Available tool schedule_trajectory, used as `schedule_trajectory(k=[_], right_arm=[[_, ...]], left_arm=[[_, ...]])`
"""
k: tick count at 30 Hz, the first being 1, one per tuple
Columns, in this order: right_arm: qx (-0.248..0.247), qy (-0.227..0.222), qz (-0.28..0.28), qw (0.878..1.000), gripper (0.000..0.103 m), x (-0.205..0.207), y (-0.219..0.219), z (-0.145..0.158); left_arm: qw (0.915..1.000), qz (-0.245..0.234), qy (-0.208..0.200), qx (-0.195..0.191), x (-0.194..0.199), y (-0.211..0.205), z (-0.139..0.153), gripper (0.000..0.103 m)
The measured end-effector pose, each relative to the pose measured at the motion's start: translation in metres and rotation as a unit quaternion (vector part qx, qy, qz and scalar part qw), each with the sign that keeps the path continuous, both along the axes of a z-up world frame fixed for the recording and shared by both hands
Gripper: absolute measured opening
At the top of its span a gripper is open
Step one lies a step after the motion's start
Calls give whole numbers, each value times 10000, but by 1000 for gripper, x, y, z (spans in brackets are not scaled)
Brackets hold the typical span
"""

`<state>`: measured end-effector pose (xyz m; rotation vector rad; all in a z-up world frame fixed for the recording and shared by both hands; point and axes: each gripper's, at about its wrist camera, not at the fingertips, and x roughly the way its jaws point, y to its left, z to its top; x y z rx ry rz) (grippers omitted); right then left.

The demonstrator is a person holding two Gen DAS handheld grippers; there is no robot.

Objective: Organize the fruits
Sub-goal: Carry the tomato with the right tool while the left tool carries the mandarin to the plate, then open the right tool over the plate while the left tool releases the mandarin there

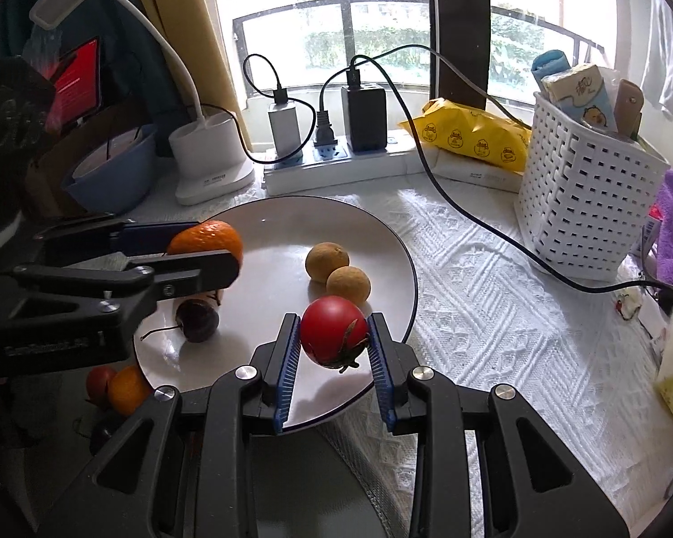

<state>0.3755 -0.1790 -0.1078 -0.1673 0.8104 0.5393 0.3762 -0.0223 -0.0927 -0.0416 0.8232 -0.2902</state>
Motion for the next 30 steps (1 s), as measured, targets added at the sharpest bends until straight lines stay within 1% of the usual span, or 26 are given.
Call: schedule_trajectory(k=[4, 10, 14, 19, 30], right_arm=[[25, 6, -22, 10000, 32, 1, -1, 0], [0, 7, -105, 9999, 32, 1, -2, 2], [9, -67, -111, 9999, 32, -6, -1, 9], [-29, -140, -66, 9999, 32, -17, 3, 19], [-48, -337, 19, 9994, 33, -49, 13, 39]], left_arm=[[9999, 26, 109, -67, 5, 3, -3, 46], [9997, 94, 140, -153, 2, 8, 1, 47], [9997, 78, -15, -247, -8, 10, 11, 49], [9994, 159, -164, -257, -19, 15, 23, 53], [9980, 293, -471, -302, -57, 34, 43, 57]])
